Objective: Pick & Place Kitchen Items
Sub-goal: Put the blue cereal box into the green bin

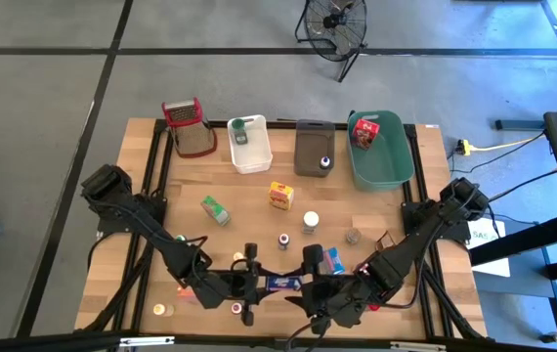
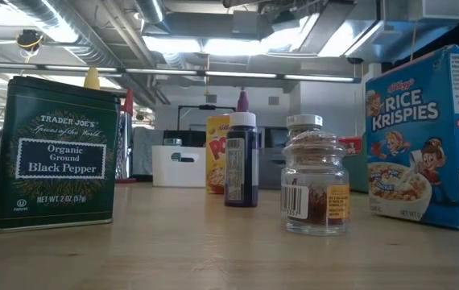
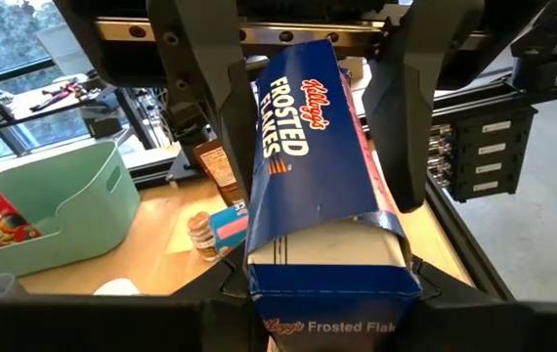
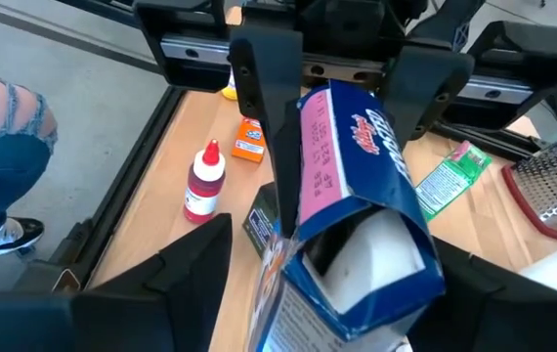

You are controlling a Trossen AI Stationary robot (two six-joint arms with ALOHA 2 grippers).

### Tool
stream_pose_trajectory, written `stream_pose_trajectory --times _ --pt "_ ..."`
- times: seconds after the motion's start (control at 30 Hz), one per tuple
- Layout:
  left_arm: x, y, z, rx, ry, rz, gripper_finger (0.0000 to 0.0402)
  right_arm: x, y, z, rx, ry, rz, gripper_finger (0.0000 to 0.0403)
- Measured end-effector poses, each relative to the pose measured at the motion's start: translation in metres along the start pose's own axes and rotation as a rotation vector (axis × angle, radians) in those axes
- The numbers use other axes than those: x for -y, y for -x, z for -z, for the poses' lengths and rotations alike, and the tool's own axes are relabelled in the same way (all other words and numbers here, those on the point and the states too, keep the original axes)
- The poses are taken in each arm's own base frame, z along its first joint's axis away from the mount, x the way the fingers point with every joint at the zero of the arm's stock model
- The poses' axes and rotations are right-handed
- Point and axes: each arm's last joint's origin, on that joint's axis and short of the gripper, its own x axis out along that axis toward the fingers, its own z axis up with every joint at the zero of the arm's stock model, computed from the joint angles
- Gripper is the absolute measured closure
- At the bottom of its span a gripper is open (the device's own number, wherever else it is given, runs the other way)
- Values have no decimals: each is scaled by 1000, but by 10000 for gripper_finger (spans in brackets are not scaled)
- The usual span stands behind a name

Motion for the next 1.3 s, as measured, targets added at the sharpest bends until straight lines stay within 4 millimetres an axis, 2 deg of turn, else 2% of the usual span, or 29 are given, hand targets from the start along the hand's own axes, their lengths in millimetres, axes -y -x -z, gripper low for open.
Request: stream_pose_trajectory --times 0.7,1.07,1.3 --pt "1 0 1 -8 8 21 292 2 -2 0 -8 1 -31 261" --pt "2 0 1 -8 10 52 285 2 -2 0 -8 1 -34 268" --pt "2 0 1 -7 11 64 252 2 -2 0 -9 2 -35 269"
